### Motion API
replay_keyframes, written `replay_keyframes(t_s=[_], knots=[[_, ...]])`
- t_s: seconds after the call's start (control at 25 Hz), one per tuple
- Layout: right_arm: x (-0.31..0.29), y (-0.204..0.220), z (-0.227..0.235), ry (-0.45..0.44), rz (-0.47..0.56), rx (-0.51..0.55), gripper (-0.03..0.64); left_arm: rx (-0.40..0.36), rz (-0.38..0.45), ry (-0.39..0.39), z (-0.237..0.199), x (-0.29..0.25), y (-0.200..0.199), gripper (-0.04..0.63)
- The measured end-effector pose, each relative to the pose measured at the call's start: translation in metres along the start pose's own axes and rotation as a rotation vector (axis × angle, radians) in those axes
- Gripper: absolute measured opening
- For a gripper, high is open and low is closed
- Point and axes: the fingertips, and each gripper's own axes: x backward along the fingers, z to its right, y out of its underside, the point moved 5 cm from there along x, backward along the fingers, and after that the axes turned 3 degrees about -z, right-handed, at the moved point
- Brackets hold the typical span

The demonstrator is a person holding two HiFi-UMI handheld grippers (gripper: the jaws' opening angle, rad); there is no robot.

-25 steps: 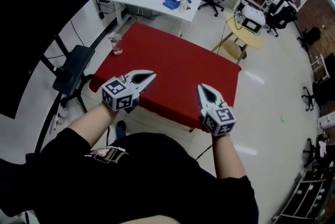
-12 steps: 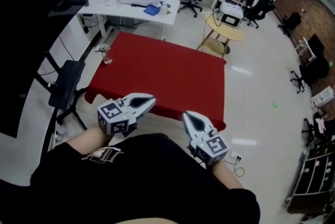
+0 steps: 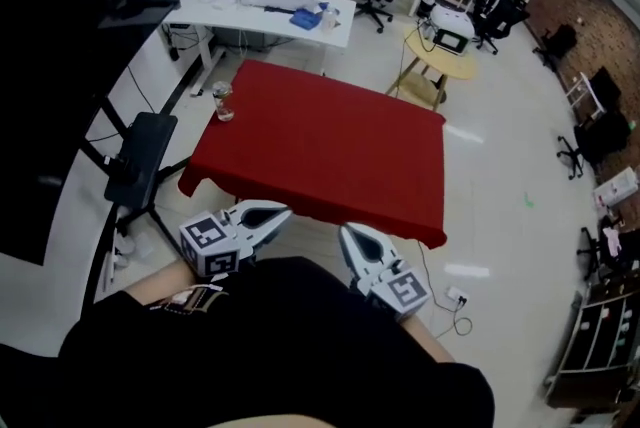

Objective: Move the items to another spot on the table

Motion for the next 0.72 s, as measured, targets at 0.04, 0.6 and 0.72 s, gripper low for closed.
replay_keyframes(t_s=[0.04, 0.6, 0.72], knots=[[0.001, -0.001, 0.005, -0.008, 0.001, -0.009, 0.000, 0.010, 0.010, -0.010, 0.005, -0.001, 0.001, 0.000], [0.028, 0.006, 0.027, -0.060, 0.026, -0.068, 0.000, -0.011, 0.031, 0.015, 0.033, -0.034, 0.023, 0.000], [0.025, 0.007, 0.022, -0.064, 0.014, -0.044, 0.000, 0.004, 0.009, 0.012, 0.035, -0.033, 0.020, 0.000]])
